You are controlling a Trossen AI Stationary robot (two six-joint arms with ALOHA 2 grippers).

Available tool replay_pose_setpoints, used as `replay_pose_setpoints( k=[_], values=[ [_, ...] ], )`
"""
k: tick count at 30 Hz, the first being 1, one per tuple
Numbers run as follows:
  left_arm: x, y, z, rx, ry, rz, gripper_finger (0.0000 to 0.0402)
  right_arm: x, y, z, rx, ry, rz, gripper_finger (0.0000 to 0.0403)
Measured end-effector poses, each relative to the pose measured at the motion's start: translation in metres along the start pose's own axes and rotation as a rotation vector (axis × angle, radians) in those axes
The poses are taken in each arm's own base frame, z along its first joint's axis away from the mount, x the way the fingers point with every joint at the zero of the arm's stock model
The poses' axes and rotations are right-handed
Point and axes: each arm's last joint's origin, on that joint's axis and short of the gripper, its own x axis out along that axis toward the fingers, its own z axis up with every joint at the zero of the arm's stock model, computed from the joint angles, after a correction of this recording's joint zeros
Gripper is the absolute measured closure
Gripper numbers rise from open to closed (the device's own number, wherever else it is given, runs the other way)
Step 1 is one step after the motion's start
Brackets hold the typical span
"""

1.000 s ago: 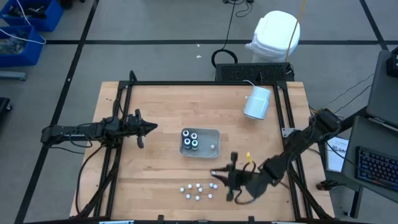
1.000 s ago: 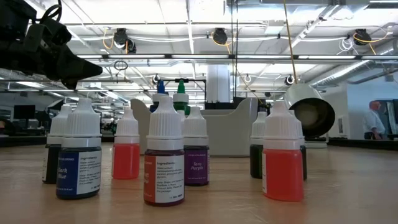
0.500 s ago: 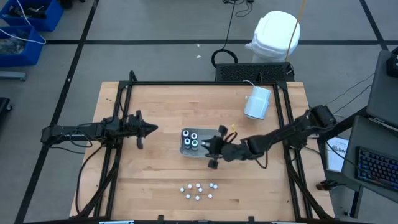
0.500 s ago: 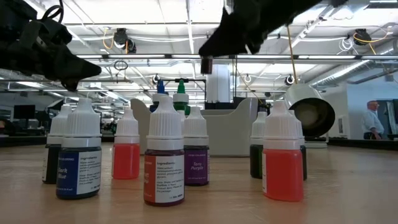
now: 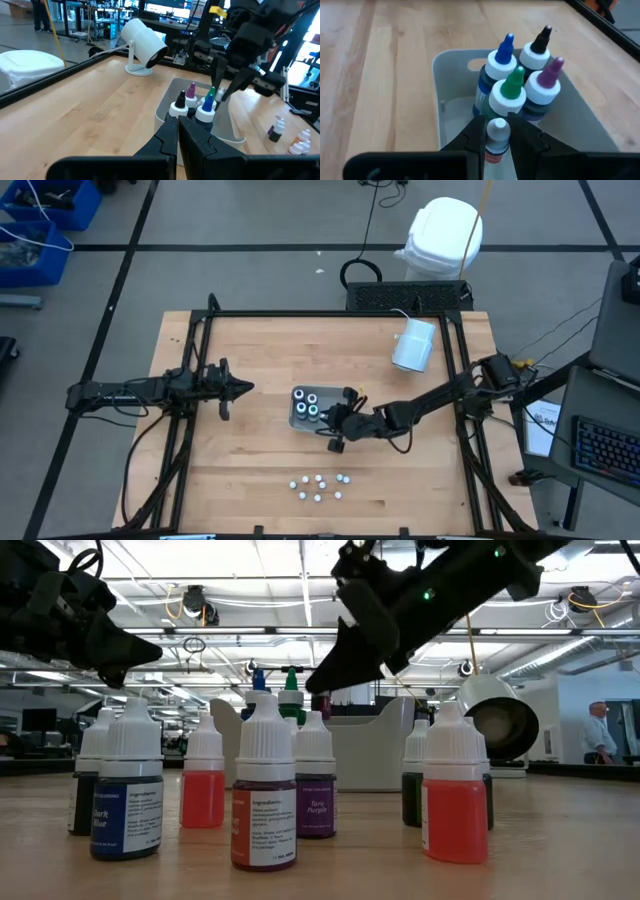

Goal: Pick & Place food coloring
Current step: Put the small red bottle into the gray bin

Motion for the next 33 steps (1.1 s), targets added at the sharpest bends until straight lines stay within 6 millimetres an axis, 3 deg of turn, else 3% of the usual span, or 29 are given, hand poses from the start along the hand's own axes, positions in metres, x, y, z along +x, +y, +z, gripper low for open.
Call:
replay_pose_setpoints(
  k=[18, 33],
  values=[
    [0.000, 0.000, 0.000, 0.009, -0.005, 0.008, 0.0382, 0.022, 0.002, -0.025, 0.008, 0.068, -0.052, 0.0351],
    [0.000, 0.000, 0.000, 0.025, -0.006, 0.008, 0.0382, 0.024, 0.001, -0.028, 0.032, 0.075, -0.058, 0.0346]
  ],
)
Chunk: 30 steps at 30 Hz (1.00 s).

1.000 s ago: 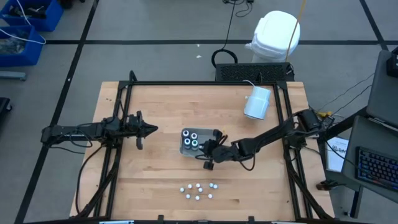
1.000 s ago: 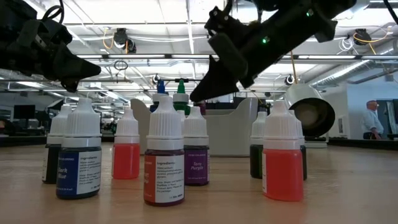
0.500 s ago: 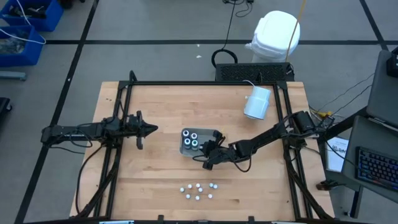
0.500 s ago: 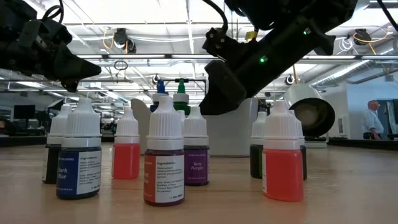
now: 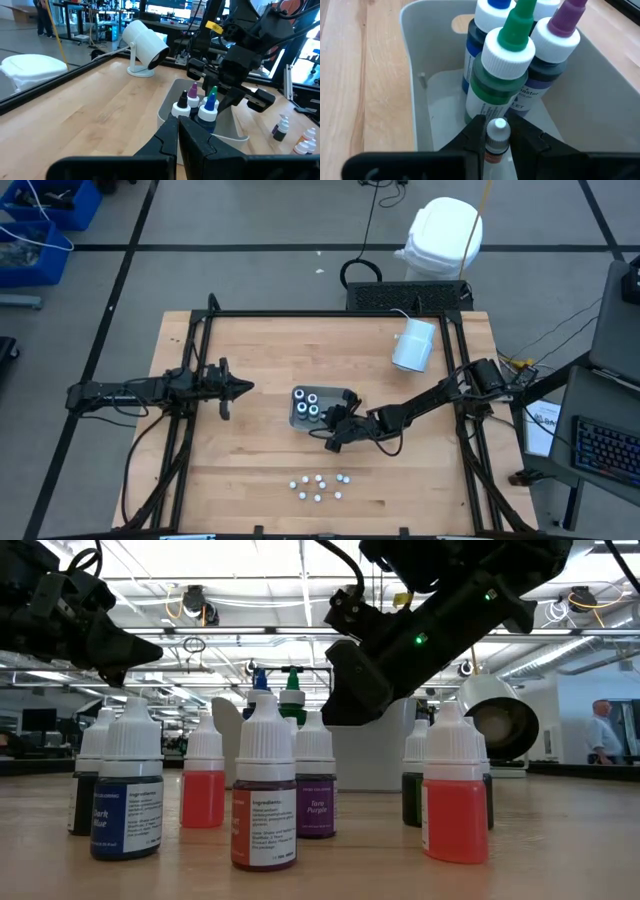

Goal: Pick & Place food coloring
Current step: Put the small red bottle into the gray bin, then put the small purple bottle into the gray bin

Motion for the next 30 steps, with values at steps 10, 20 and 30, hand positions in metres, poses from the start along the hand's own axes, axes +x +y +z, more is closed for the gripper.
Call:
replay_pose_setpoints(
  k=[10, 20, 30],
  values=[
    [0.000, 0.000, 0.000, 0.001, 0.000, 0.001, 0.0382, 0.000, 0.000, 0.000, 0.001, -0.002, 0.001, 0.0301],
    [0.000, 0.000, 0.000, 0.001, -0.001, 0.001, 0.0382, -0.006, -0.001, 0.010, -0.050, -0.051, 0.016, 0.0303],
    [0.000, 0.000, 0.000, 0.001, -0.001, 0.001, 0.0382, -0.098, 0.005, 0.067, -0.098, -0.285, 0.154, 0.0301]
  ],
)
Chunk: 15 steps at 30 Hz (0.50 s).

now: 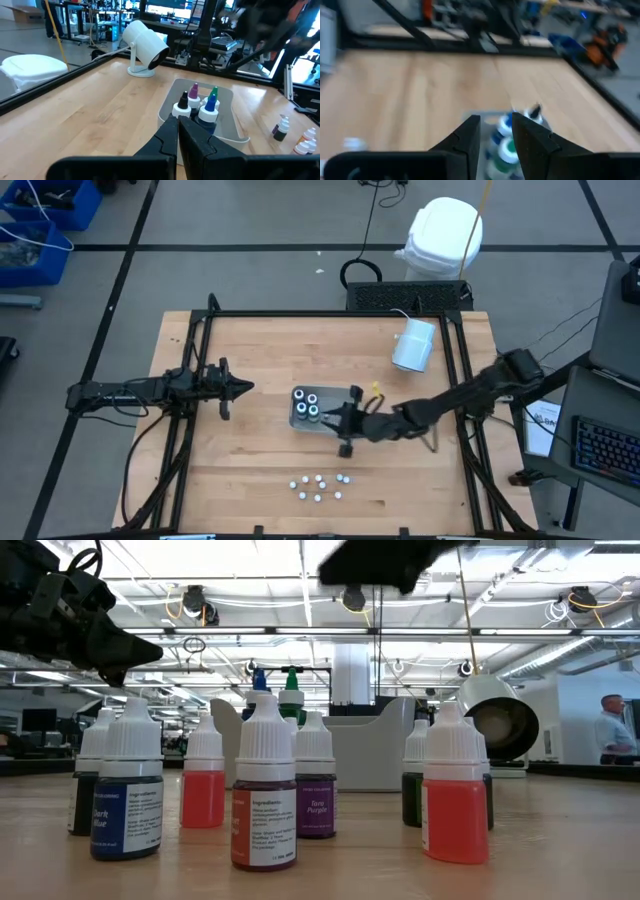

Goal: Pick & Place food coloring
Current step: Put the small purple bottle into the gray bin

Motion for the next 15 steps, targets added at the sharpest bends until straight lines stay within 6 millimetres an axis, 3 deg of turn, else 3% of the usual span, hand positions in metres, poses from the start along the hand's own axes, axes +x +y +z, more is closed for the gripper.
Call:
replay_pose_setpoints(
  k=[3, 7, 15],
  values=[
    [0.000, 0.000, 0.000, 0.000, 0.000, 0.000, 0.0382, -0.029, 0.022, 0.010, -0.014, -0.049, 0.094, 0.0301],
    [0.000, 0.000, 0.000, 0.000, 0.000, 0.000, 0.0382, -0.057, 0.061, 0.005, -0.038, -0.071, 0.232, 0.0301],
    [0.000, 0.000, 0.000, -0.015, 0.001, 0.000, 0.0382, -0.072, 0.124, -0.047, -0.189, -0.028, 0.250, 0.0312]
  ],
)
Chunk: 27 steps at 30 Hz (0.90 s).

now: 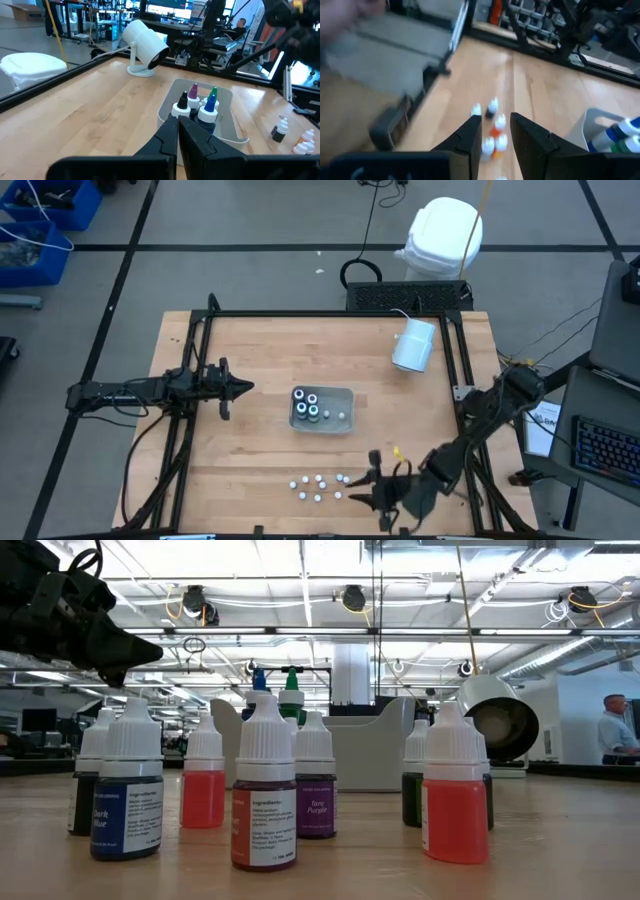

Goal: Pick & Place food coloring
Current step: Put the small purple bottle into the gray bin

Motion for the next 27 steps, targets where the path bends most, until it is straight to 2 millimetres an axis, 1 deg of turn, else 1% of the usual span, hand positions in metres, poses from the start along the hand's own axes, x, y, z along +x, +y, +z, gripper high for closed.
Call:
replay_pose_setpoints(
  k=[2, 4, 8, 11, 14, 17, 23, 27],
  values=[
    [0.000, 0.000, 0.000, -0.009, 0.000, 0.000, 0.0382, 0.006, 0.008, -0.012, -0.031, 0.018, -0.048, 0.0316],
    [0.000, 0.000, 0.000, -0.008, -0.001, 0.000, 0.0382, 0.012, 0.009, -0.020, -0.042, 0.037, -0.069, 0.0320],
    [0.000, 0.000, 0.000, 0.025, -0.001, 0.000, 0.0382, 0.023, 0.001, -0.025, -0.030, 0.071, -0.040, 0.0323],
    [0.000, 0.000, 0.000, 0.040, 0.000, 0.000, 0.0382, 0.032, -0.010, -0.027, 0.053, 0.115, 0.017, 0.0317],
    [0.000, 0.000, 0.000, 0.046, -0.001, 0.000, 0.0382, 0.040, -0.019, -0.034, 0.104, 0.194, 0.093, 0.0302],
    [0.000, 0.000, 0.000, 0.064, -0.001, 0.000, 0.0382, 0.046, -0.023, -0.044, 0.119, 0.259, 0.114, 0.0281],
    [0.000, 0.000, 0.000, 0.067, 0.000, 0.000, 0.0382, 0.047, -0.025, -0.050, 0.109, 0.289, 0.104, 0.0244],
    [0.000, 0.000, 0.000, 0.068, -0.001, 0.000, 0.0382, 0.046, -0.025, -0.051, 0.111, 0.293, 0.103, 0.0232]
  ],
)
